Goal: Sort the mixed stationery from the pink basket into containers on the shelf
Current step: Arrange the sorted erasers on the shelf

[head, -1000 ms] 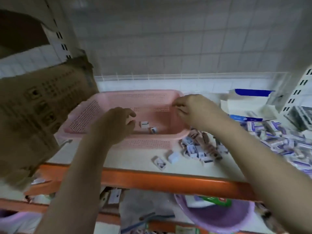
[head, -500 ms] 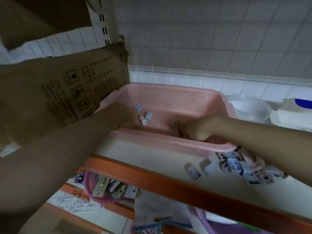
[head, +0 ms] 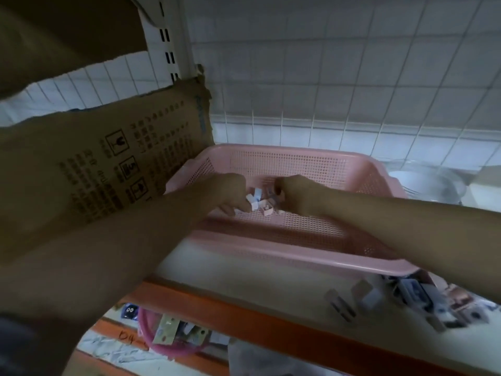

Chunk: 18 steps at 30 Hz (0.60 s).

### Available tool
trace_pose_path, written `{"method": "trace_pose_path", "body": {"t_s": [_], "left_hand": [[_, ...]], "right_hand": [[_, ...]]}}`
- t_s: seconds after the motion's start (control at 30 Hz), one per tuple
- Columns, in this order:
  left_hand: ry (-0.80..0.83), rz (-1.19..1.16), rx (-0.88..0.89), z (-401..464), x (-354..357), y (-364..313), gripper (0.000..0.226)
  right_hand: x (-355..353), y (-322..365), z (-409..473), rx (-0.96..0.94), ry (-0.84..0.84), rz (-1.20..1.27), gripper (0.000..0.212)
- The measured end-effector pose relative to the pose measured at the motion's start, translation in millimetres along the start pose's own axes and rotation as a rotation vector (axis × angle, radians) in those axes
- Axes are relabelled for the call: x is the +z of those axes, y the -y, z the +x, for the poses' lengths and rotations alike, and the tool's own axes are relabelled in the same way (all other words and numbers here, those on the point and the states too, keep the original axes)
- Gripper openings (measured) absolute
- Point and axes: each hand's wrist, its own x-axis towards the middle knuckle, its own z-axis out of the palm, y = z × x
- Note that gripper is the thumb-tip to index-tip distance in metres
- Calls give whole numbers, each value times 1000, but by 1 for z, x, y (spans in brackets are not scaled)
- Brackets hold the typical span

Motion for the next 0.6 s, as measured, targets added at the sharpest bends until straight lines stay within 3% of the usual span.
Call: {"method": "trace_pose_path", "body": {"t_s": [0.07, 0.2, 0.33, 0.43, 0.53, 0.6], "left_hand": [[-95, 87, 17, 4, -5, -3, 24], [-131, 89, 22, 12, -12, 1, 66], [-206, -58, -13, 18, 7, 0, 84], [-279, -33, 69, 12, 29, -1, 101], [-349, 176, 236, 9, 44, -5, 93], [-382, 189, 264, 13, 43, -6, 86]], "right_hand": [[-10, -10, -7, 45, -43, 10, 33], [-17, -28, -13, 135, -18, 49, 51], [-14, -29, -14, 191, 207, 159, 86], [-12, -31, -14, 186, 320, 113, 90], [-16, -37, -16, 155, 330, -31, 74], [-18, -40, -18, 185, 280, 38, 83]]}}
